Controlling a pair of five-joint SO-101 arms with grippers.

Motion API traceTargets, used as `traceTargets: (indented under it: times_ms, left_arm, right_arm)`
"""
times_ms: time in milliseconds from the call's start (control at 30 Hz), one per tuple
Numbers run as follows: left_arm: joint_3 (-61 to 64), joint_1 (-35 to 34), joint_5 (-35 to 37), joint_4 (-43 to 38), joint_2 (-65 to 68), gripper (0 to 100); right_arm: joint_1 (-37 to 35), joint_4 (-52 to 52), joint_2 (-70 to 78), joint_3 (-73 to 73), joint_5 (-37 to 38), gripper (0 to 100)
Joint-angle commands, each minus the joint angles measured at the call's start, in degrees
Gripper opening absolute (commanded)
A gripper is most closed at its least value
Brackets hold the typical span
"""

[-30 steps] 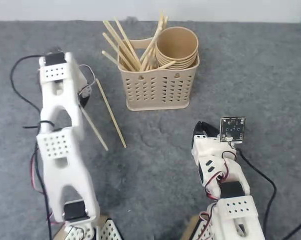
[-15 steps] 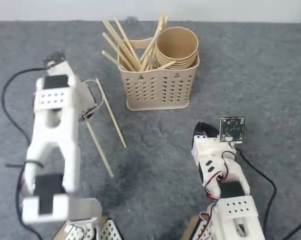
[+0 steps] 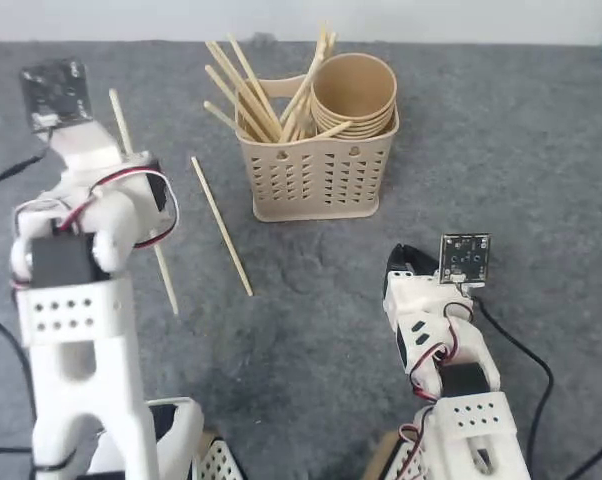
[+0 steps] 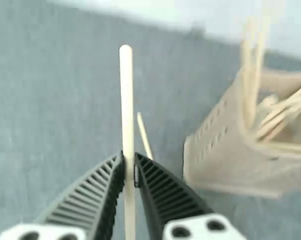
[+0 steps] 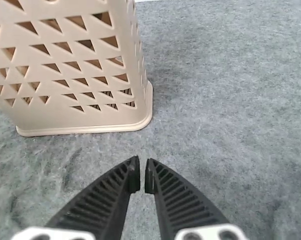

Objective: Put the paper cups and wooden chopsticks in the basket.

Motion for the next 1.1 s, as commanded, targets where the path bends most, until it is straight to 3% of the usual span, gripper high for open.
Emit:
traceTargets:
  times_ms: [0, 267, 433, 567, 700, 1067]
  left_arm:
    - [-0.1, 0.6, -1.7, -8.9, -3.1, 1]
    - [-0.3, 4.7, -1.1, -27.1, -3.2, 1]
    - [0.0, 14.0, -1.1, -44.2, -3.0, 1]
    - [-0.1, 21.2, -1.1, -51.5, -3.0, 1]
    - [-0.8, 23.6, -1.1, -58.4, -0.2, 1]
    - [-6.7, 23.6, -1.1, -61.3, 17.2, 1]
  right_arm:
    - [0.7, 0.3, -0.9, 1.3, 0.5, 4.1]
    - [0.7, 0.1, -0.9, 1.3, 0.6, 4.1]
    - [0.7, 0.0, -0.9, 1.3, 0.6, 4.1]
    - [0.7, 0.0, -0.9, 1.3, 0.6, 4.1]
    - [0.7, 0.0, -0.9, 1.3, 0.6, 4.1]
    - [0.8, 0.0, -0.9, 1.3, 0.6, 4.1]
